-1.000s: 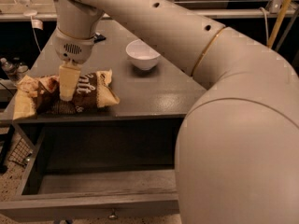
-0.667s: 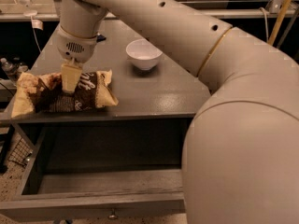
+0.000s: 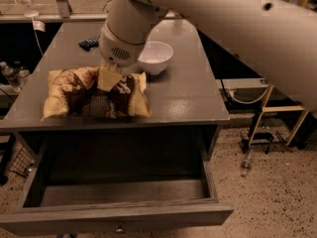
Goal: Place brown chip bag into top drawer
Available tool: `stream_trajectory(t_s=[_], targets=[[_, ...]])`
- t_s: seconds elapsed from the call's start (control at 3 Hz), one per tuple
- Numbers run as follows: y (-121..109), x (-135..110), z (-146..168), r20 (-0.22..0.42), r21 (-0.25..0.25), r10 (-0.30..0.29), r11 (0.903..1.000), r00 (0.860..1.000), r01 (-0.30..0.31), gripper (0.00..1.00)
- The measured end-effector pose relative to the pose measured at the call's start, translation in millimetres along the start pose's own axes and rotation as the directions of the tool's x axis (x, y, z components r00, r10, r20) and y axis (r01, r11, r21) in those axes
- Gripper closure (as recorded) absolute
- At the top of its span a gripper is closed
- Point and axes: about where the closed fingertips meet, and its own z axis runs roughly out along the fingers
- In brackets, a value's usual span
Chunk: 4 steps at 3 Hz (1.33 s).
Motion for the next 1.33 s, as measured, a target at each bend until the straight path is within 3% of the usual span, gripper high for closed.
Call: stream_trajectory(t_s=[0.33, 0.67, 1.0, 1.33], targets=[[22.5, 40.3, -20.6, -0.029, 0.062, 0.066, 0.9960, 0.997, -0.064, 1.00], [49.2, 69.2, -36.9, -0.056, 0.088, 0.148, 0.9859, 0.987, -0.142, 1.00], [69.8, 79.8, -48.9, -0.065, 0.068, 0.174, 0.9833, 0.983, -0.169, 1.00], [101.5, 71.7, -41.4, -0.033, -0.048, 0.149, 0.9875, 0.988, -0.150, 1.00]])
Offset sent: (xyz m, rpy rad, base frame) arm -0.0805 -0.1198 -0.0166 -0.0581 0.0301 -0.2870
